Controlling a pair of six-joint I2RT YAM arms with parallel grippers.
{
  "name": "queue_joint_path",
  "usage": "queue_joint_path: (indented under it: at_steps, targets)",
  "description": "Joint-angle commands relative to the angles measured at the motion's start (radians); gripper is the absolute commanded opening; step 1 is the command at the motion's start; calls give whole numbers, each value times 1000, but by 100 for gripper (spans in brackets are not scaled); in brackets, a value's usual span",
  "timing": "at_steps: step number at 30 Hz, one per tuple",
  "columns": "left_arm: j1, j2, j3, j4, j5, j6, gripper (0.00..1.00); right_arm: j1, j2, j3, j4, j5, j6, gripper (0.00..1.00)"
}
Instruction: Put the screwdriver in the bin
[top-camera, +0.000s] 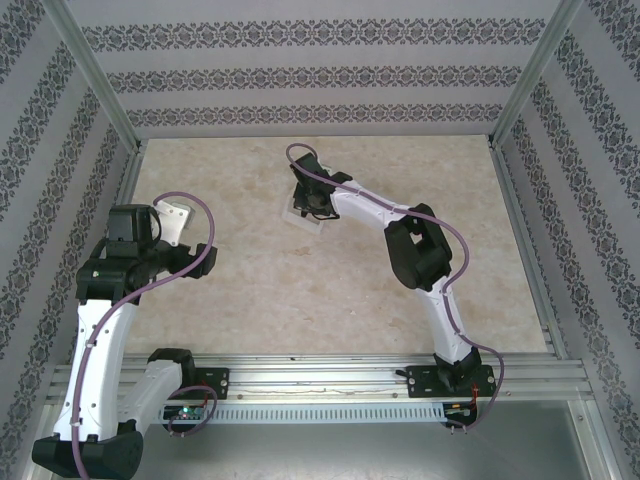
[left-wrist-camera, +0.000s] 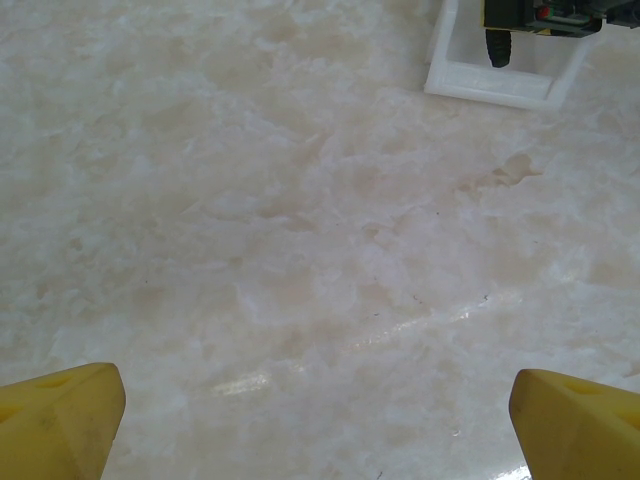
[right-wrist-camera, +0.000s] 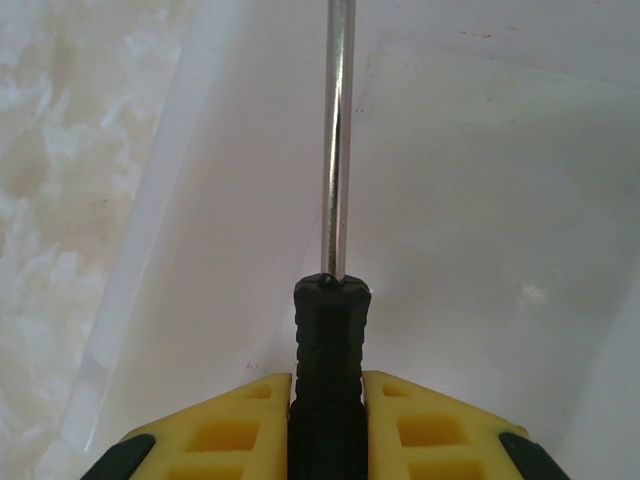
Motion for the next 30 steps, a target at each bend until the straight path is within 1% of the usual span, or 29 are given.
queue_joint_path:
  at_steps: [1, 21, 30]
  targets:
    - [0, 0, -5, -5, 5, 23, 99, -6, 22, 36, -19, 10, 14, 20]
    - [1, 4, -7, -8, 5, 28, 99, -6, 45, 43, -30, -12, 24, 25]
    - [0, 8, -3, -8, 5, 23, 99, -4, 42, 49, -37, -11, 27, 31]
